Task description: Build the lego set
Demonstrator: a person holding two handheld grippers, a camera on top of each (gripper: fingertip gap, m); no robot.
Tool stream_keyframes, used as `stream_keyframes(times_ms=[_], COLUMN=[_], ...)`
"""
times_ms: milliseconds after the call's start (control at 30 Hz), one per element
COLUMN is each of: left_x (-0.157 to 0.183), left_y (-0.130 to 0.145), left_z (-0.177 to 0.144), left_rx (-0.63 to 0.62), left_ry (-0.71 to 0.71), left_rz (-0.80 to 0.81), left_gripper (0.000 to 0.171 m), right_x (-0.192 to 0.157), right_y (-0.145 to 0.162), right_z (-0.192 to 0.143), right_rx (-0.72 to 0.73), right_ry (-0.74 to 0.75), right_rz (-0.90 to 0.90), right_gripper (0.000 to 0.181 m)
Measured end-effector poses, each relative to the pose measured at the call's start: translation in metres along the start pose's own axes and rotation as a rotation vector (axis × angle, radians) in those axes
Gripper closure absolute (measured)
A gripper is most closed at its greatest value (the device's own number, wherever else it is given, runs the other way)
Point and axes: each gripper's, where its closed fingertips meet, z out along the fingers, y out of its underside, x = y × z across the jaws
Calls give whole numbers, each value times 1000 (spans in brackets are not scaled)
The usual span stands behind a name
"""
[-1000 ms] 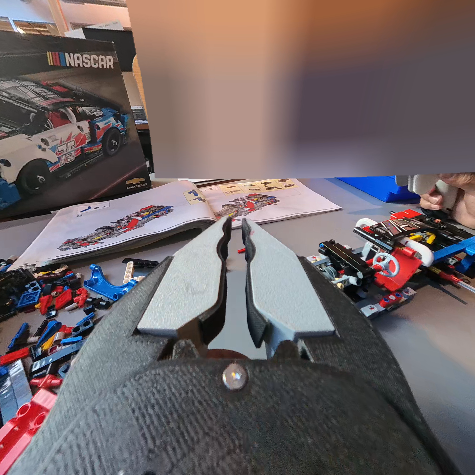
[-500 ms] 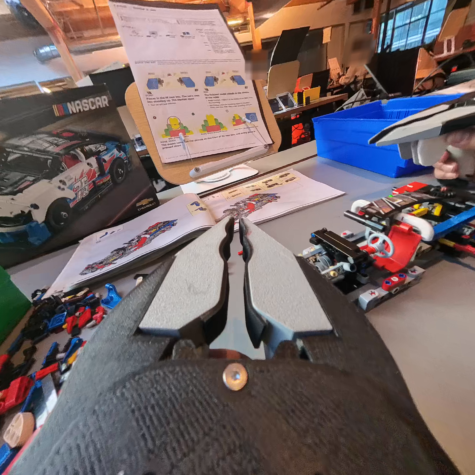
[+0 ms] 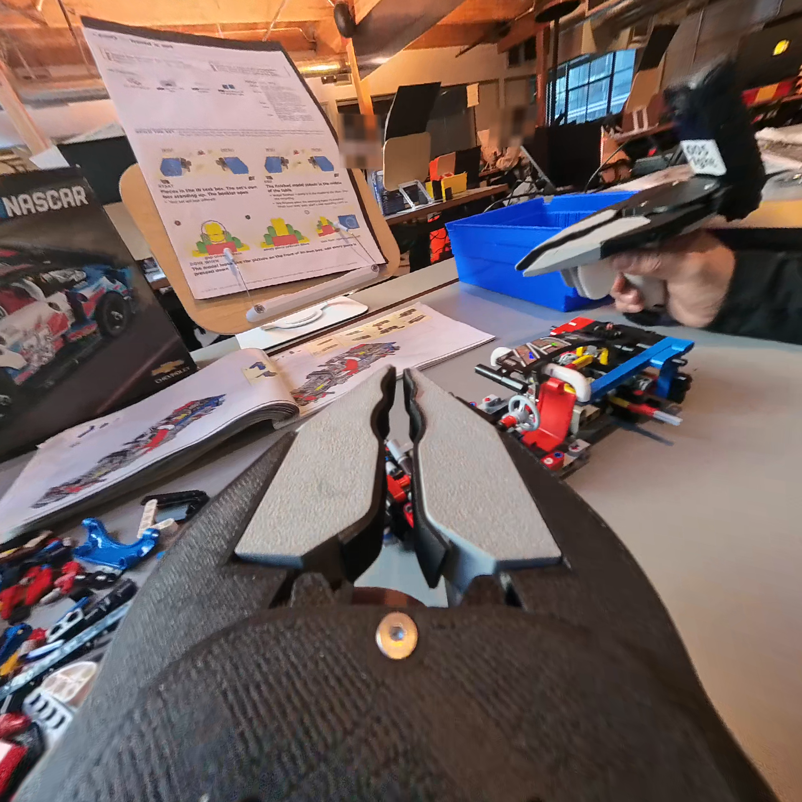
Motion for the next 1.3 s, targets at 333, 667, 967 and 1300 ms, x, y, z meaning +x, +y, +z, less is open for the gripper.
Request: stream_keyframes(times_ms=[333,667,967,1300], left_x=[23,-72,-181,-169], left_y=[-1,19,134,143], left_z=[7,-6,20,26], left_rx=[-5,-433,-972,-1058], left_ry=[205,190,484,643], left_rz=[-158,134,370,430], left_gripper=[166,162,155,154], right_x=[19,21,24,24], right_y=[2,-1,2,0], right_z=[-1,-11,-9,-13], right_rx=[-8,22,0,23], right_ry=[96,130,146,135], right_rz=[11,22,23,48], right_gripper=[161,163,163,165])
